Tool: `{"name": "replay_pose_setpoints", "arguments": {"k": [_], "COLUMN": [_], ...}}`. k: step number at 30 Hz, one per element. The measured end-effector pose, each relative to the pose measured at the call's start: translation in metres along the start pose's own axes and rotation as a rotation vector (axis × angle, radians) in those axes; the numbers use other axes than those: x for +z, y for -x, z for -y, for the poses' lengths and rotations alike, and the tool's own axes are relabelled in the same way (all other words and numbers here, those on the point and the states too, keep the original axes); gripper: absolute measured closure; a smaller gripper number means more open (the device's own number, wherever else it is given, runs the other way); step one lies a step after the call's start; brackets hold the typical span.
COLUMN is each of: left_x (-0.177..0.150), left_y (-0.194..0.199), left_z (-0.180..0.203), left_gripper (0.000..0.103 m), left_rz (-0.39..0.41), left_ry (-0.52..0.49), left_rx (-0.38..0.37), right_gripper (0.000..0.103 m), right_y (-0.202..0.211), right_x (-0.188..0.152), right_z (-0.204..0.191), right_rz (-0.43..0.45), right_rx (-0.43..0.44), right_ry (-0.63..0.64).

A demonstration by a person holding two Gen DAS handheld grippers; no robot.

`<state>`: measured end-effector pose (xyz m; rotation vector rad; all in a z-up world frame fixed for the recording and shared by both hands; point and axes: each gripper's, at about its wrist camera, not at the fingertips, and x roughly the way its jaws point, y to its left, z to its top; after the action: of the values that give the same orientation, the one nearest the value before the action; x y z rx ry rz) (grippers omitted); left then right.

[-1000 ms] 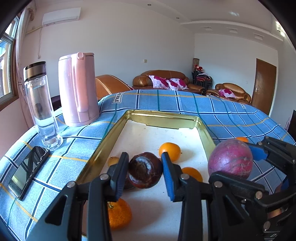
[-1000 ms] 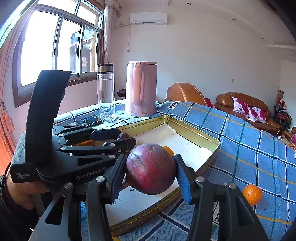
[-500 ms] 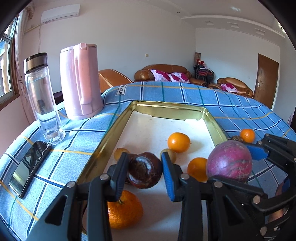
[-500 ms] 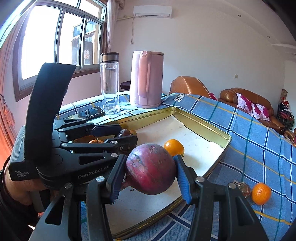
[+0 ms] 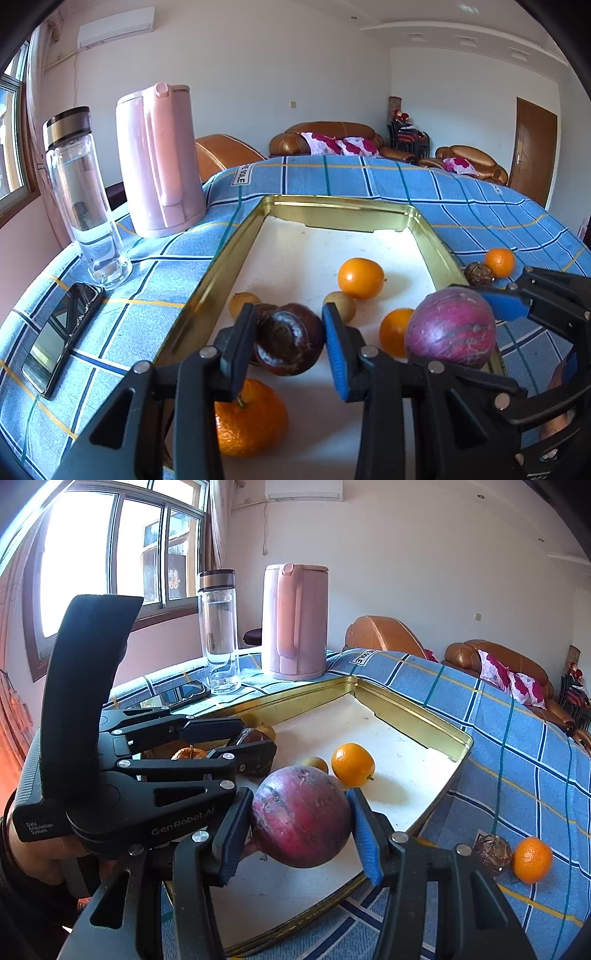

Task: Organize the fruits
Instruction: 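Lower and open left tool over the tray while right tool releases the red fruit, then move left tool to the patterned brown fruit while right tool grasps the orange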

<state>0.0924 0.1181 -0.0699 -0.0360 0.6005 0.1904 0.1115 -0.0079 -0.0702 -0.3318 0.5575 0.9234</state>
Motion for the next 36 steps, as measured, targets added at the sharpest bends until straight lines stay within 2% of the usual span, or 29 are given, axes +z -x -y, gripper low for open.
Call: {"name": "replay_pose_setpoints", "arguments": {"k": [4,8,13,16,20,25,31,36], "left_x": [0.000,0.000,0.006,0.013,0.024,0.038,0.049,0.048], "left_y": [0.000,0.000,0.012,0.023,0.034,0.035,0.021,0.015], "left_z": [0.000,0.001,0.002,0.006,0.027,0.068,0.124,0.150], "left_gripper": [0.064,0.062,0.036,0.025,0.013,0.003,0.003,0.002], "left_rz": [-0.002,-0.003,0.040,0.079,0.127,0.164,0.141,0.142], "left_ry": [-0.007,-0.008,-0.005,0.004,-0.004,-0.035,-0.073,-0.144], "left_rx": [0.007,0.009,0.035,0.015,-0.030,-0.071,-0.157,-0.094], "right_gripper": [0.048,0.042,0.041,0.037,0.037,0.036,0.036,0.036], "right_y": [-0.001,0.000,0.014,0.030,0.054,0.076,0.085,0.075], "right_x": [0.000,-0.001,-0.003,-0.002,-0.002,-0.007,-0.018,-0.029], "right_z": [0.002,0.003,0.006,0.014,0.035,0.084,0.147,0.168], "right_rz": [-0.007,-0.001,0.024,0.054,0.096,0.106,0.077,0.040], "right_rx": [0.002,-0.015,-0.037,-0.055,-0.102,-0.250,-0.372,-0.357], "right_ry": [-0.003,-0.007,0.005,0.000,-0.020,-0.098,-0.247,-0.314]}}
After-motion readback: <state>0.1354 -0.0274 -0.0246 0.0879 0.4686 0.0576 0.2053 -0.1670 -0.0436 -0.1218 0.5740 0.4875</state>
